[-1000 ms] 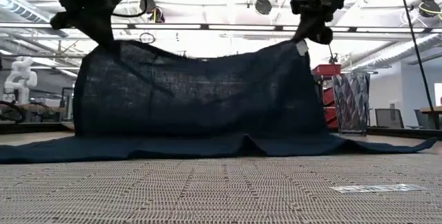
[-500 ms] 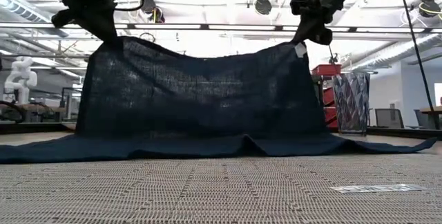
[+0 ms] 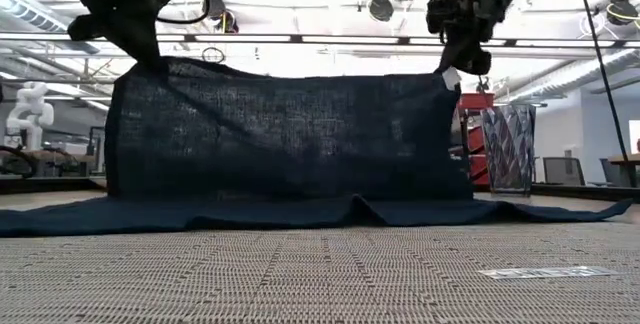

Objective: Set table place
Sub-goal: Fold the dark blue napkin

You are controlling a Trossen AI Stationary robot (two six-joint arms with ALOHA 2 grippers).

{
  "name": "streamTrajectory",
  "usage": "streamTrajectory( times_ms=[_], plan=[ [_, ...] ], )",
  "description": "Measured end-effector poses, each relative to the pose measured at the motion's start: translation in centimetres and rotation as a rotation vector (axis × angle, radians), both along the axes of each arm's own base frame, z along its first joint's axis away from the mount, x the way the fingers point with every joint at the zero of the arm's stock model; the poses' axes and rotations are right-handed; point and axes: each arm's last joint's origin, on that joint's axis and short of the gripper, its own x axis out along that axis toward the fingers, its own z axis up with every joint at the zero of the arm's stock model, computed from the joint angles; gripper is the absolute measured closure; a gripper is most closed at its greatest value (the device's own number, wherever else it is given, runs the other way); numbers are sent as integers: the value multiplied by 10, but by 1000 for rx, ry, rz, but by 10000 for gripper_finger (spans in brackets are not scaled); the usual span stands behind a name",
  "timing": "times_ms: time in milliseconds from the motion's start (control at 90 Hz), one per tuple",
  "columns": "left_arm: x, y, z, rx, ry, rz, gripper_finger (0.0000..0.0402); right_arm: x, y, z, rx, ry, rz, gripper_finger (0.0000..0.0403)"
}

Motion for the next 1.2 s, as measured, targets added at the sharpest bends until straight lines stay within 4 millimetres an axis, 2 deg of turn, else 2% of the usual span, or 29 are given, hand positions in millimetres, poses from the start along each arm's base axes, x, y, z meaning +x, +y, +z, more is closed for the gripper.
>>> streamTrajectory(
  times_ms=[133, 456, 1033, 1200],
  plan=[
    [0, -4, 0, -20, 3, -27, 402, -2, 6, -7, 16, 5, 11, 403],
    [2, -11, 1, -90, -18, -96, 402, -3, 19, -9, 95, 40, 62, 403],
    [9, -31, 2, -200, -70, -235, 402, 8, 51, -11, 147, 93, 183, 403],
    [20, -42, -7, -230, -72, -297, 402, 8, 60, -27, 191, 138, 201, 403]
  ],
)
